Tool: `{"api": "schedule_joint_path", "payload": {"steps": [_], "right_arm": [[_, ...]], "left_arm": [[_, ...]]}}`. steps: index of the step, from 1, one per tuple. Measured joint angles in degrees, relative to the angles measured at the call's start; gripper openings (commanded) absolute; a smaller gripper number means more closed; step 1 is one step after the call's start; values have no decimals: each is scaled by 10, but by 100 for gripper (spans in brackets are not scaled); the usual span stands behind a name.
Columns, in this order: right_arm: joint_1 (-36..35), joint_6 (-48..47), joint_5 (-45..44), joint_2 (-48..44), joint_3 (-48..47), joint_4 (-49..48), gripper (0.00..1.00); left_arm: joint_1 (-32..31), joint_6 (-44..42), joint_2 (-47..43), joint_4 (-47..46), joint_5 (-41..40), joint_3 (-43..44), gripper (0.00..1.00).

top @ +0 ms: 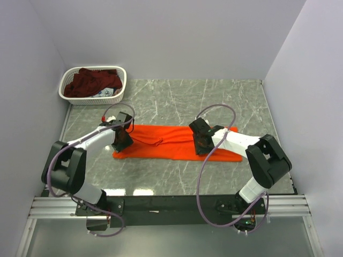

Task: Fold and stack the t-shirts
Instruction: Fold the tshirt

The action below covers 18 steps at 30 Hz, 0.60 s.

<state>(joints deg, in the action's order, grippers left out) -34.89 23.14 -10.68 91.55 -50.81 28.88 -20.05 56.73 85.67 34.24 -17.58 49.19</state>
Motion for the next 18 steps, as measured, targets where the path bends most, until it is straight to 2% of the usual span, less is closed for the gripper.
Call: {"api": "schedule_joint_path", "payload": {"steps": [4,9,13,18], "right_arm": [[3,7,7,4,2,-5,43],[-7,11,34,-15,28,-24,43],[-66,15,64,-33,45,-21,43],[-172,52,154,-34,46,-25,43]], "left_arm": [[5,-5,56,0,-8,21,48],[12,-34,143,3,-31,120,52],[14,-81,217,-1,-58,211,56],[15,-137,317,2,-78,350,60]]}}
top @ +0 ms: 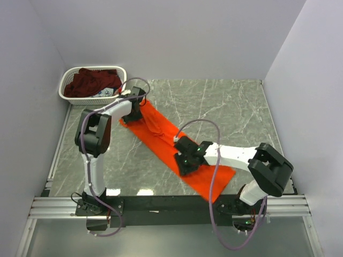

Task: Fold and stack the t-shirts
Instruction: Fold the tshirt

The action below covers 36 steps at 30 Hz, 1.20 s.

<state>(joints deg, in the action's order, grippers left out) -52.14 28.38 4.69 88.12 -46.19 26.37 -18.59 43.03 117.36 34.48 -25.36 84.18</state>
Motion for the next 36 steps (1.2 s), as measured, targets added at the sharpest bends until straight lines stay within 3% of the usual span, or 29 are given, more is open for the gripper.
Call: {"api": "schedule_joint_path", "payload": {"steps": [5,12,19,27,32,36], "right_arm": [[-80,33,73,40,-35,-2,43],[-147,45,40,76,-101,57,45],[-134,68,-43,-52,-100,136,52],[-85,81,-82,-155,-38,184,52],[-32,80,-79,-199,2,192,52],[5,79,-70,-233,23,189,52]], "left_arm": [[-5,-51,95,10,4,141,64],[-29,-99,168,8,16,266,76],[-35,-88,135,5,15,268,78],[-51,-8,25,57,15,257,59],[-101,52,-45,57,40,156,52],[-132,73,-29,64,66,115,47]]}}
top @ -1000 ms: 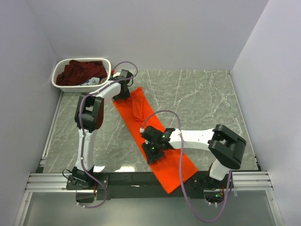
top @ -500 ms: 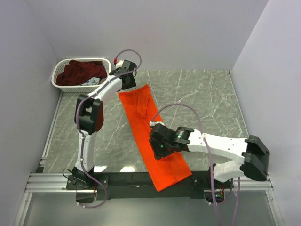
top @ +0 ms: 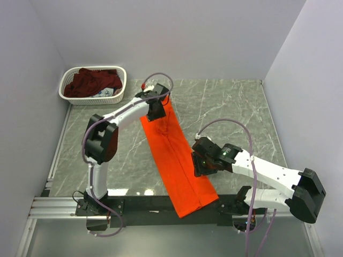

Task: Fold and stack the t-shirts
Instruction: Fold the tshirt

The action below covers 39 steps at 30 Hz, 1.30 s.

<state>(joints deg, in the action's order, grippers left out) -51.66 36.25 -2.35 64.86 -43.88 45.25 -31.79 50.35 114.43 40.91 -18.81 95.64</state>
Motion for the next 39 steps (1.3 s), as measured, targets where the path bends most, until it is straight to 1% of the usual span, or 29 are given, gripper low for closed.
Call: {"api": "schedule_joint_path", "payload": {"steps": [9,11,14,19,22,23,25,28,29,32,33,36,39], "right_arm": [[3,0,15,-10,38,-12,52],[3,1,18,-10,39,-15,51],[3,2,20,-10,39,-26,51],[10,4,19,3,39,-44,51],[31,7,16,19,39,-59,51],[37,9,15,23,39,-62,51],[49,14,13,32,38,-70,51],[59,24,13,41,38,-76,51],[60,28,14,45,38,-78,51],[59,40,19,50,38,-82,50],[60,45,20,50,39,-83,50],[60,53,23,51,46,-89,48],[62,57,24,54,55,-90,46]], "left_arm": [[-5,0,99,-2,9,8,42],[-5,-5,113,2,6,31,40],[-5,-16,146,2,0,78,39],[-1,-35,196,-14,-6,153,43],[8,-51,232,-29,-5,209,48],[12,-58,244,-36,-3,229,53],[21,-75,266,-54,2,260,57],[37,-101,280,-87,11,279,69],[42,-110,280,-96,15,279,78],[56,-142,281,-117,17,279,93],[60,-153,281,-124,17,278,97],[70,-174,275,-150,22,262,99],[69,-183,241,-162,27,215,99]]}}
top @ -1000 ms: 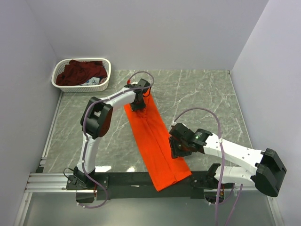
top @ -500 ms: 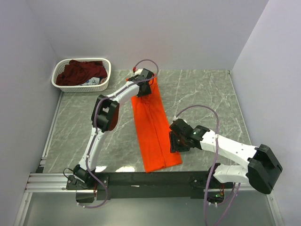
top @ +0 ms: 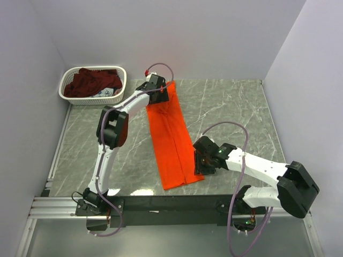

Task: Fold and stack the t-shirts
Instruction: Fold the tshirt

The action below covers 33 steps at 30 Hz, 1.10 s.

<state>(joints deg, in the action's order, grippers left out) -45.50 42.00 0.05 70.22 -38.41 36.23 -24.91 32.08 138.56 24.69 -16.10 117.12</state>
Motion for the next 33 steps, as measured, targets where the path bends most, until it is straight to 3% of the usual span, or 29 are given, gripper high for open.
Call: {"api": "schedule_joint_path", "payload": {"steps": [12,17,24,33], "right_arm": [[16,1,-8,28,25,-14,45],[27,1,-11,29,31,-17,45],[32,-4,-7,32,33,-28,44],[36,-9,23,31,41,-38,42]], "left_arm": [[-57,72,-310,43,-32,-167,92],[-115,136,-423,87,-43,-325,87],[-202,231,-483,163,11,-554,87],[-285,307,-538,212,76,-597,84]]}}
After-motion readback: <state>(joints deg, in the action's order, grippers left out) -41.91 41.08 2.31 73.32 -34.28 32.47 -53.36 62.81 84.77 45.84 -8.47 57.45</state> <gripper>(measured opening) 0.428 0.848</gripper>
